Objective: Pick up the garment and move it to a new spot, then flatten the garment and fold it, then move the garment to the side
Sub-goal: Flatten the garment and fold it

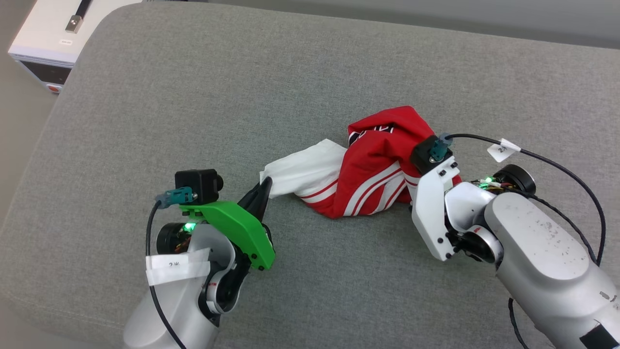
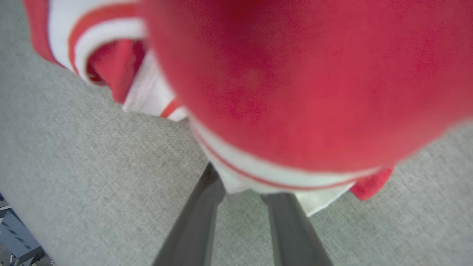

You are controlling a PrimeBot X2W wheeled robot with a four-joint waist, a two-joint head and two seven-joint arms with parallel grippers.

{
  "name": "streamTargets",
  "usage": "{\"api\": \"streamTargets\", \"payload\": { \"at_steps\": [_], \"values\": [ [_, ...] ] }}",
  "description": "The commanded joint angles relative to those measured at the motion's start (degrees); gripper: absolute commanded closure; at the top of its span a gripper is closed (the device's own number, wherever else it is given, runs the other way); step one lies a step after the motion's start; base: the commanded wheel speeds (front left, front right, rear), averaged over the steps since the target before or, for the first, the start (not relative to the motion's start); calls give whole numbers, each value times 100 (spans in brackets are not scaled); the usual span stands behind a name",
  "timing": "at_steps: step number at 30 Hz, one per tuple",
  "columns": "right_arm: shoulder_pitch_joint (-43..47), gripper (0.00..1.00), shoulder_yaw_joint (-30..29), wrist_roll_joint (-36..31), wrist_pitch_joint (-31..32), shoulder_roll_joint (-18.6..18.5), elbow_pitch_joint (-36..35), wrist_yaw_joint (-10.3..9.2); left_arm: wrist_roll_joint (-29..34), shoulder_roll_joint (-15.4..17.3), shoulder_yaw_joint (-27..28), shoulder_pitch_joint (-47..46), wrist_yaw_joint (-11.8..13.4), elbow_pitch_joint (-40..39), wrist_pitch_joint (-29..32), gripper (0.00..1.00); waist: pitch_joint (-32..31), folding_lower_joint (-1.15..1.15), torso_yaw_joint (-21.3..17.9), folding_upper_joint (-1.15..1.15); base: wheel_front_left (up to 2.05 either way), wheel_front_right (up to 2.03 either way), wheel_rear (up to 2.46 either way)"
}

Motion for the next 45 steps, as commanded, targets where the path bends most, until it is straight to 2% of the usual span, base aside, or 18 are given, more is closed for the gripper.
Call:
{"api": "streamTargets", "payload": {
  "at_steps": [1,6,12,18,24,30,38,39,40,43,44,45],
  "values": [
    [61,100,91,101,-53,-36,127,-4,44,33,20,-74,-24,11,-51,100,-25,0,-23,0,0,0,0],
    [98,100,52,331,-320,-278,65,-4,17,98,79,-26,22,88,-78,100,-192,0,-123,0,0,0,0],
    [396,100,-361,532,-641,-794,-218,-4,-15,240,233,74,133,149,-159,100,-452,0,-338,0,0,0,0],
    [902,100,-1151,461,-841,-1391,-453,-4,-42,355,314,204,195,110,-200,100,-667,0,-537,0,0,0,0],
    [1515,100,-2321,-88,-803,-1914,-400,-4,-76,433,355,347,253,25,-206,100,-780,0,-673,0,0,0,0],
    [2012,100,-3383,-695,-540,-1935,-374,-4,-98,511,369,435,296,-56,-160,100,-735,0,-736,0,0,0,0],
    [2256,100,-3820,-839,-395,-1390,-666,-4,-179,555,214,581,340,124,245,100,-654,0,-800,0,0,0,0],
    [2249,66,-3851,-849,-419,-1327,-689,-4,-175,562,186,597,336,144,280,100,-654,0,-805,0,0,0,0],
    [2239,0,-3879,-903,-486,-1276,-726,-4,-169,567,164,616,339,170,300,100,-658,0,-808,0,0,0,0],
    [2229,0,-3961,-952,-661,-1127,-776,-4,-157,562,118,642,321,260,293,100,-696,0,-805,0,0,0,0],
    [2231,0,-3985,-938,-760,-1072,-808,-4,-132,565,93,645,319,294,284,63,-734,0,-798,0,0,0,0],
    [2237,0,-4003,-924,-842,-1035,-844,-4,-98,576,74,650,331,309,268,0,-763,0,-795,0,0,0,0]
  ]
}}
